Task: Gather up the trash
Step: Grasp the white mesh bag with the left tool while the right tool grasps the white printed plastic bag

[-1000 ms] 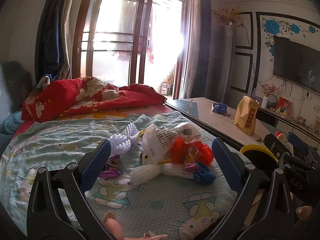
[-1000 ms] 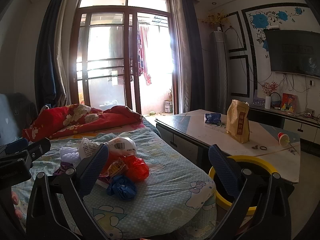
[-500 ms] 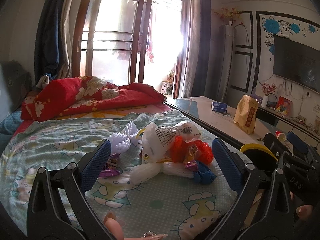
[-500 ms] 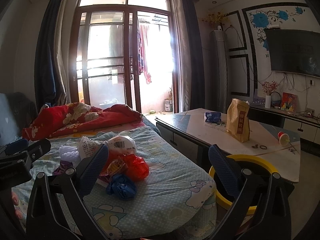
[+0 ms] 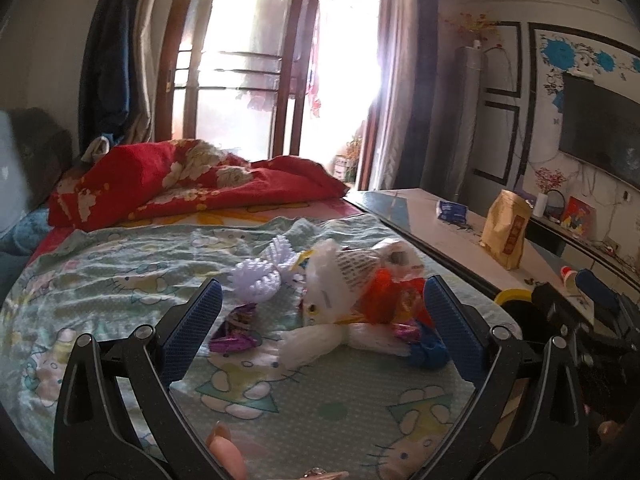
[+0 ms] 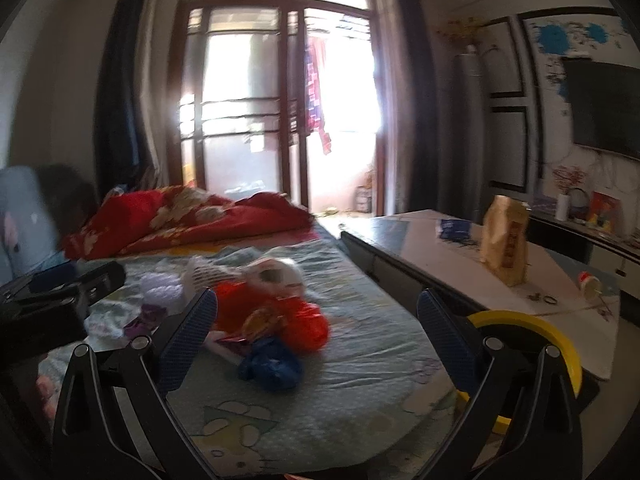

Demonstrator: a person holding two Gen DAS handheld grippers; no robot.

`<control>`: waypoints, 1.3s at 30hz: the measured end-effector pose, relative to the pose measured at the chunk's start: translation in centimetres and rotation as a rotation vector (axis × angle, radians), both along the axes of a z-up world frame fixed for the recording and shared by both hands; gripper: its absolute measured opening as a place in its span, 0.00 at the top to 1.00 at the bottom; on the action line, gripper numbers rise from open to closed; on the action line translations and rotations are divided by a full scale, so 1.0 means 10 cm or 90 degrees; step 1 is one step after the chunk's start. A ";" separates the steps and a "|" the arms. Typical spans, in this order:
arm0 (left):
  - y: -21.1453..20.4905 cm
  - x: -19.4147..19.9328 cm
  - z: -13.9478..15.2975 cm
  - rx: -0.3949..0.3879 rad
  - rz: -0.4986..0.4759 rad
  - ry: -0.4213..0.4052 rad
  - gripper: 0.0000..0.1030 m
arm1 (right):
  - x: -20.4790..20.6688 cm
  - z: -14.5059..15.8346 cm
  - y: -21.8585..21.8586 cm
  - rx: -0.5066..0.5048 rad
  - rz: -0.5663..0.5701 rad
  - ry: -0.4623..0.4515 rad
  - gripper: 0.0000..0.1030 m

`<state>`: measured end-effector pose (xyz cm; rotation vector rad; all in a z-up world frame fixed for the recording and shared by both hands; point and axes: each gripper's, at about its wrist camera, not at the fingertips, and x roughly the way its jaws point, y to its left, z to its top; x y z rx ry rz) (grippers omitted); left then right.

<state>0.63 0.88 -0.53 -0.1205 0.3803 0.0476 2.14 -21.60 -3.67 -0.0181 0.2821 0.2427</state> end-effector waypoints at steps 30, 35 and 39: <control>1.36 1.17 -0.04 -0.102 0.045 0.128 0.10 | 1.16 -0.11 1.46 -0.245 0.275 0.085 0.07; 1.39 1.44 -0.25 -0.128 0.005 0.187 0.10 | 1.29 -0.22 1.64 -0.303 0.308 0.095 0.09; 1.40 1.58 -0.48 -0.178 -0.027 0.240 0.23 | 1.41 -0.34 1.76 -0.340 0.315 0.127 0.32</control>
